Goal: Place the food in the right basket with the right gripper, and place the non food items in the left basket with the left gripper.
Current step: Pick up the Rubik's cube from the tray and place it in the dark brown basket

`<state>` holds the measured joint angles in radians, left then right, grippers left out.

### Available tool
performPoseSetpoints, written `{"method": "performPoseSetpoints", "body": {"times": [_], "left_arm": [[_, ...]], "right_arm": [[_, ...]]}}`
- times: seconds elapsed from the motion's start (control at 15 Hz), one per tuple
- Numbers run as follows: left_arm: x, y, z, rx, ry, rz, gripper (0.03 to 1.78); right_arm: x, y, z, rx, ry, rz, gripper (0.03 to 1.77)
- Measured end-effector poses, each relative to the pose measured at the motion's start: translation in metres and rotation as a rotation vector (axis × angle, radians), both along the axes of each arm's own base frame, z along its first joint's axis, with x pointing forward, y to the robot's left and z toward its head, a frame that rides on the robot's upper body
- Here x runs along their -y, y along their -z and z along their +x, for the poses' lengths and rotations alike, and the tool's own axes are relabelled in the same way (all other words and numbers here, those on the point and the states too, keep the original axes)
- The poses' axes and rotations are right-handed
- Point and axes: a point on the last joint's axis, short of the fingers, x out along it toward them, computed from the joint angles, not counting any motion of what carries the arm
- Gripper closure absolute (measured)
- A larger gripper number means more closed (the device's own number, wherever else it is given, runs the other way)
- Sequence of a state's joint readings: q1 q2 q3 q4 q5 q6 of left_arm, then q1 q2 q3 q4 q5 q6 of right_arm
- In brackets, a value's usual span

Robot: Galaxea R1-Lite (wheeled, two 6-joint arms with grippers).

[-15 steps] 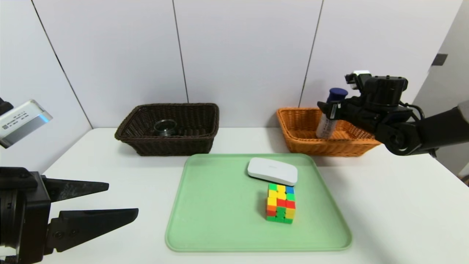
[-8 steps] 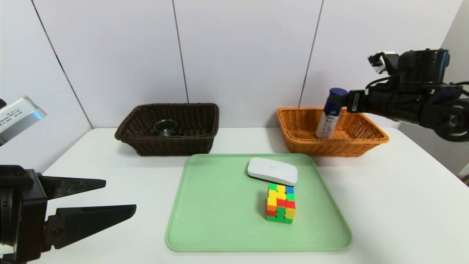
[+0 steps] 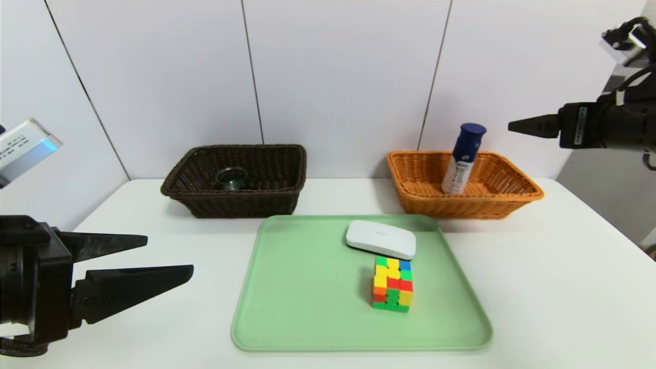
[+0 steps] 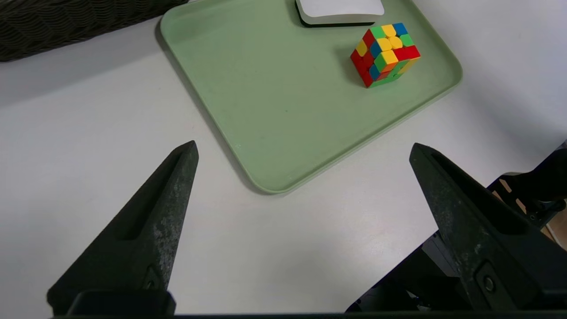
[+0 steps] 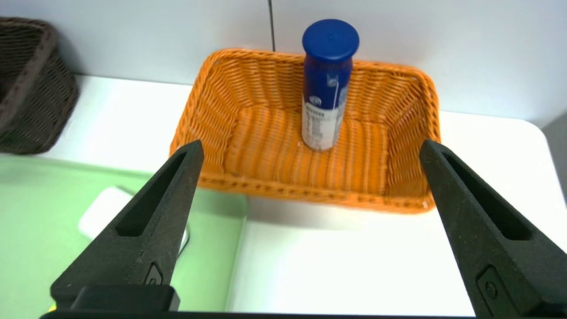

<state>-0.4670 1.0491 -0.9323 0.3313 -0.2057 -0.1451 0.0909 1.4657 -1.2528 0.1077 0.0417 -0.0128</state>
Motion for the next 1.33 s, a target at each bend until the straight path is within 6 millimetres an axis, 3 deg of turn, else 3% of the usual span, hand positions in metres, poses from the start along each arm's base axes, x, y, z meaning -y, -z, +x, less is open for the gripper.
{"method": "performPoseSetpoints", "body": {"times": [0.27,0.6,0.93,1.33], "left_arm": [[0.006,-0.003,0.013,0.015,-0.001,-0.008,0.12],[0.024,-0.008,0.042,-0.022,0.011,0.009,0.12],[0.071,-0.005,0.080,-0.082,-0.001,0.048,0.12],[0.143,0.003,0.088,-0.111,0.076,0.086,0.12]], "right_arm": [[0.003,-0.016,-0.045,-0.057,-0.001,0.009,0.11],[0.006,-0.014,-0.084,-0.166,0.011,0.024,0.11],[0.007,-0.017,-0.095,-0.162,0.040,0.080,0.11],[0.007,-0.012,-0.094,-0.182,0.052,0.109,0.11]]}}
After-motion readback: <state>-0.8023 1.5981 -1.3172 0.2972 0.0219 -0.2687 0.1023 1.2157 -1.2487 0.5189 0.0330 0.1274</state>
